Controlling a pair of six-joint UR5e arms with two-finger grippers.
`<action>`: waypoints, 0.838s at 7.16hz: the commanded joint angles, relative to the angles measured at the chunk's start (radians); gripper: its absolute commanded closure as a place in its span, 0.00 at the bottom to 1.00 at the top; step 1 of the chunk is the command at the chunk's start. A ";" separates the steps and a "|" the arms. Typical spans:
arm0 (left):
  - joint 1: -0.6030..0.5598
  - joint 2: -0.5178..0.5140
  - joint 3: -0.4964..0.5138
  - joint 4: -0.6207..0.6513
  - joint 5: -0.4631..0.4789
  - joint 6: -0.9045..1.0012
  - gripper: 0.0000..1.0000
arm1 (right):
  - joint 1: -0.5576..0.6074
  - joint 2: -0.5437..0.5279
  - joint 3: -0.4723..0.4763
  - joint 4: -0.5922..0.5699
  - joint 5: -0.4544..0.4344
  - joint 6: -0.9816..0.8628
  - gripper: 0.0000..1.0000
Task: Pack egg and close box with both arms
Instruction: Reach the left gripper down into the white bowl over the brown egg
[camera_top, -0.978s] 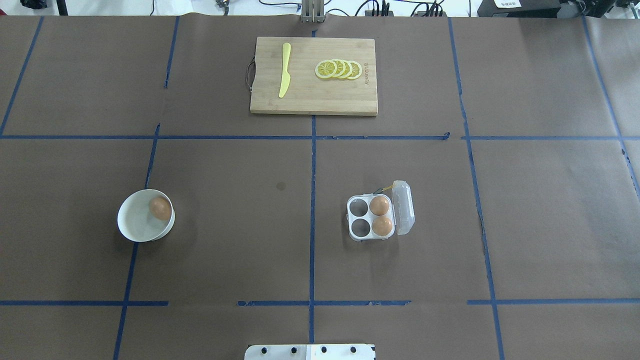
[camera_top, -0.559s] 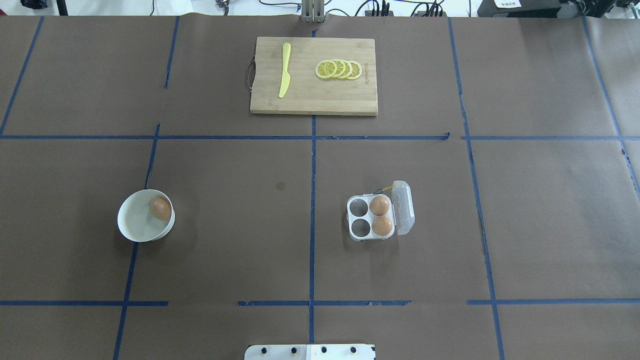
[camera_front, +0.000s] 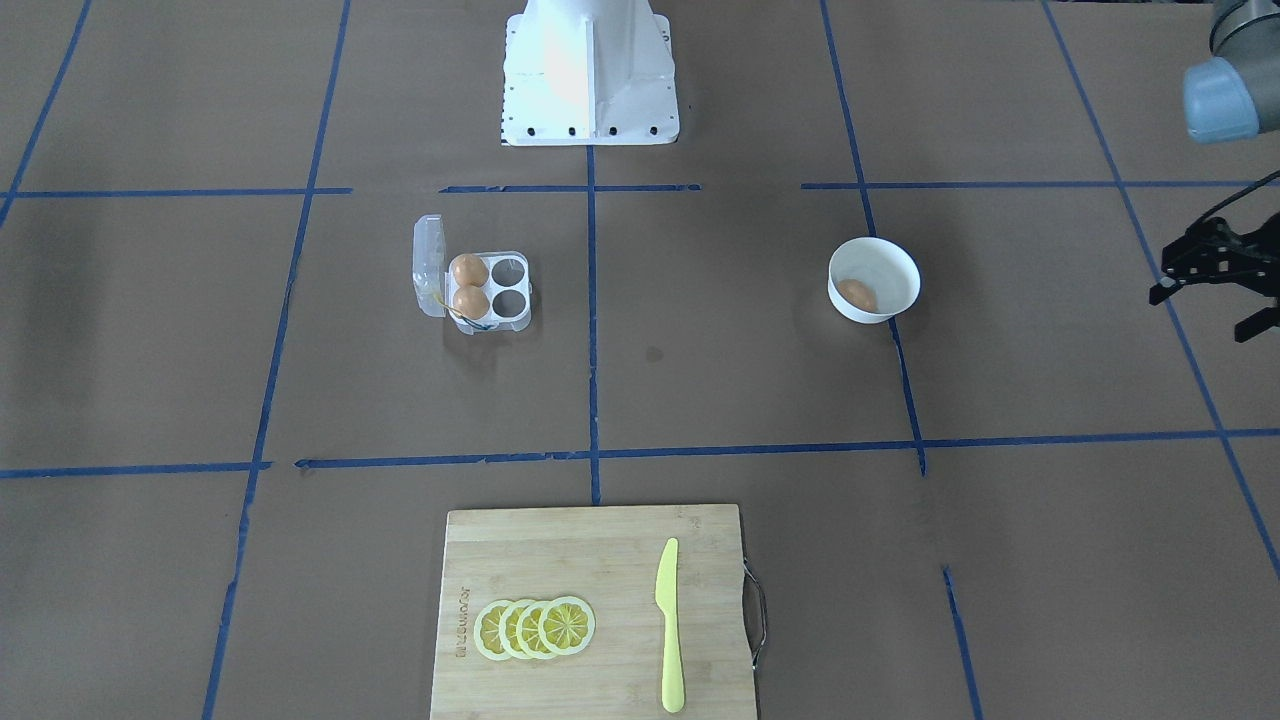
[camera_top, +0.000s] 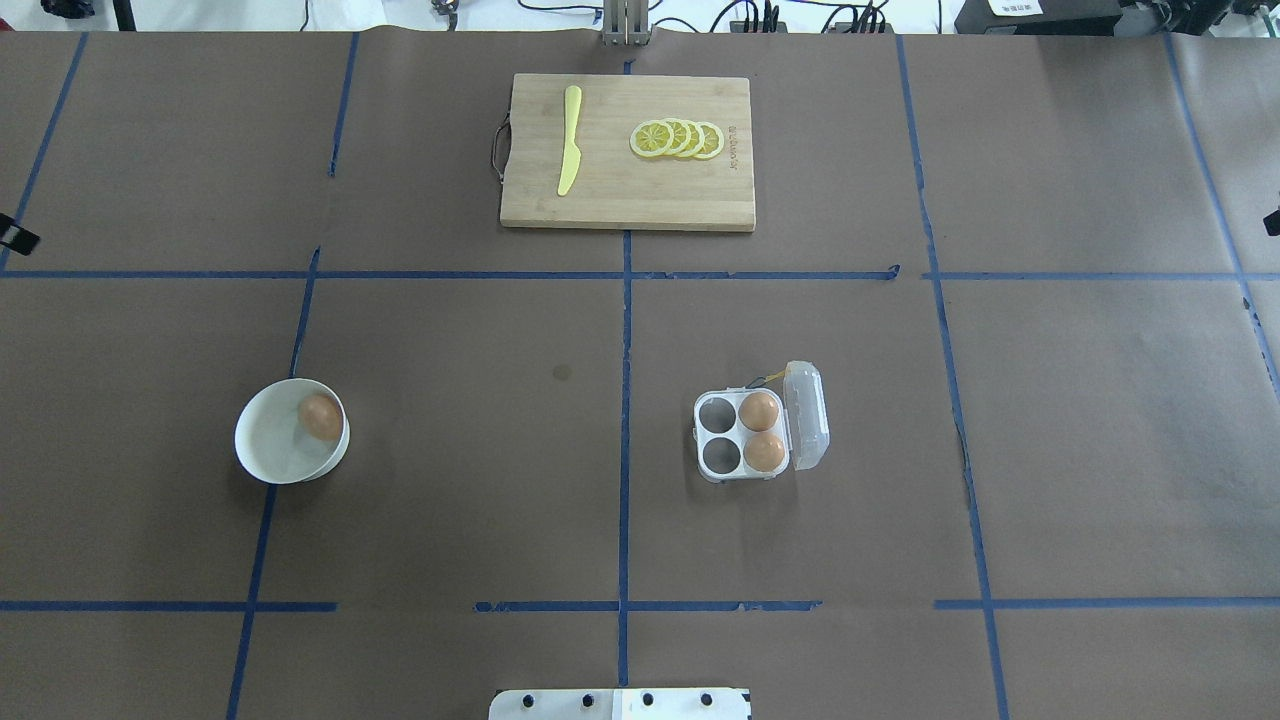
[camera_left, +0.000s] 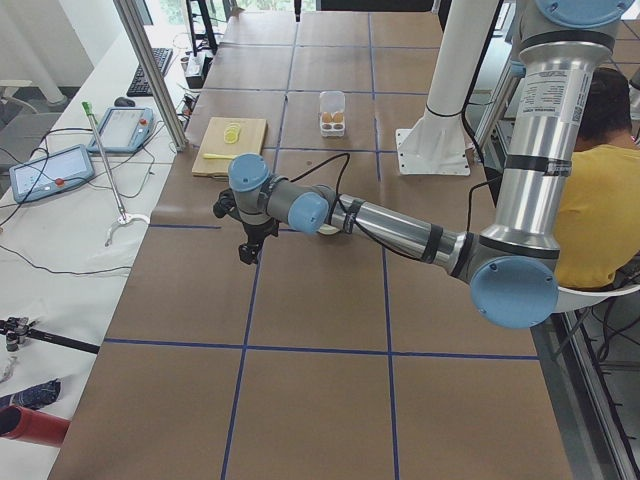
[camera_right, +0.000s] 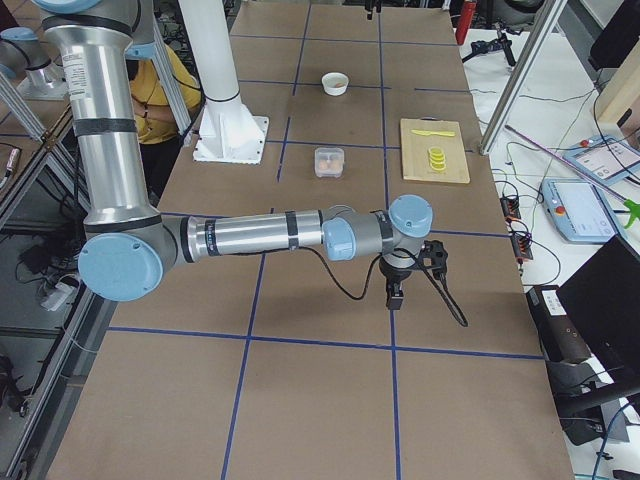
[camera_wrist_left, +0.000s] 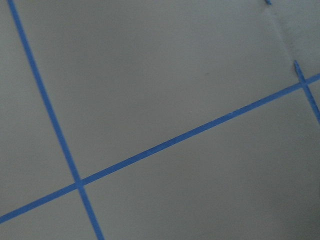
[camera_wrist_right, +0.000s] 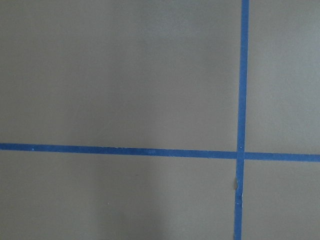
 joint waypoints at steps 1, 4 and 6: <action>0.227 -0.006 -0.145 -0.023 0.004 -0.469 0.00 | -0.011 -0.004 -0.001 0.002 0.002 0.000 0.00; 0.398 -0.026 -0.145 -0.097 0.041 -0.714 0.10 | -0.016 -0.009 -0.012 0.003 0.001 -0.001 0.00; 0.440 -0.023 -0.146 -0.115 0.162 -0.589 0.10 | -0.022 -0.009 -0.016 0.003 0.001 -0.001 0.00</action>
